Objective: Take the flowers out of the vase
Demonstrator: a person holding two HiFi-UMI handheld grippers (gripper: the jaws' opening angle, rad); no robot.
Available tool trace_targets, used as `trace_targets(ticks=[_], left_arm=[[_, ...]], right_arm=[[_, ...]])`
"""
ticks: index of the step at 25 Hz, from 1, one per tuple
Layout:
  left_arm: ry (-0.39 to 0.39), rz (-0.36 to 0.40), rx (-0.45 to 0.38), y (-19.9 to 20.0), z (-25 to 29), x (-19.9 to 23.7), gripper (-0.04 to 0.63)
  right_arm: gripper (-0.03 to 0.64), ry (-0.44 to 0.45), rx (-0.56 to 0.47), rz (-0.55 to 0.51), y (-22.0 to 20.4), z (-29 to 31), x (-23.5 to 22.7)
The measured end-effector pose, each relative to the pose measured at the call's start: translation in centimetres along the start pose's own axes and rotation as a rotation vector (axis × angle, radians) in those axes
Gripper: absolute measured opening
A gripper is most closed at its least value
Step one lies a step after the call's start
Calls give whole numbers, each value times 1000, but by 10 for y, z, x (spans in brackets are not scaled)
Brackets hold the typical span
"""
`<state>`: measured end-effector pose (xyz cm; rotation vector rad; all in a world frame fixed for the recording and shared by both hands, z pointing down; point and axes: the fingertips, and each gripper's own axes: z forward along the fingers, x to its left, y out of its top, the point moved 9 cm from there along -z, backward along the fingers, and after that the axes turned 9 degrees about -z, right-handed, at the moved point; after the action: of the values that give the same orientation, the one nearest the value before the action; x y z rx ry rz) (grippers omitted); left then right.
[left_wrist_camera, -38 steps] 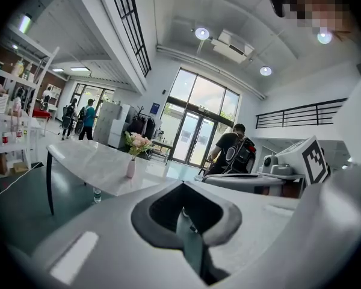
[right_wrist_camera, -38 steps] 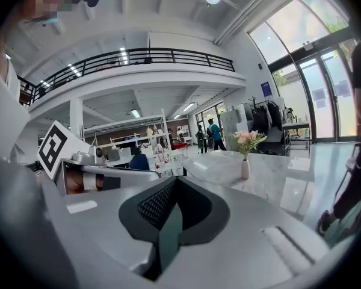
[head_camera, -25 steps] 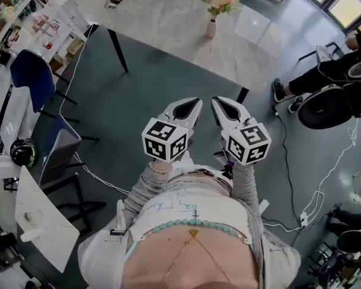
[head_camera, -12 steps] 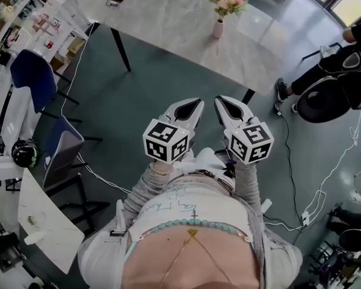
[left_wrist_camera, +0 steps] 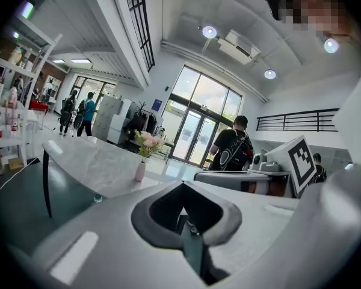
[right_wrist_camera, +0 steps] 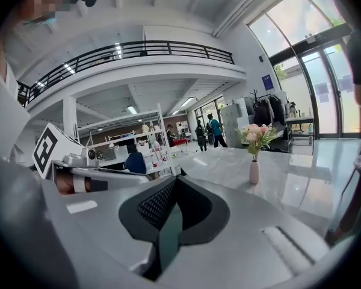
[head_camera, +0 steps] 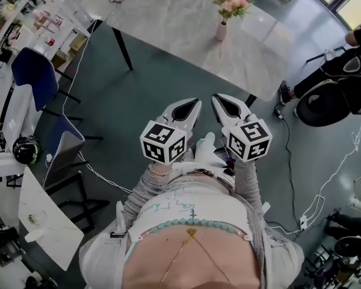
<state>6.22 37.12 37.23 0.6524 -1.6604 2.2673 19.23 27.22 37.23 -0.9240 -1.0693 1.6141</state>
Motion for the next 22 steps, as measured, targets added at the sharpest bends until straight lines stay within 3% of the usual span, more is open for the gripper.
trace_targets(ticks=[22], left_arm=[[16,19,8,55,122,3,2]], right_arm=[[26,49,-12,-24,35,28,-122]])
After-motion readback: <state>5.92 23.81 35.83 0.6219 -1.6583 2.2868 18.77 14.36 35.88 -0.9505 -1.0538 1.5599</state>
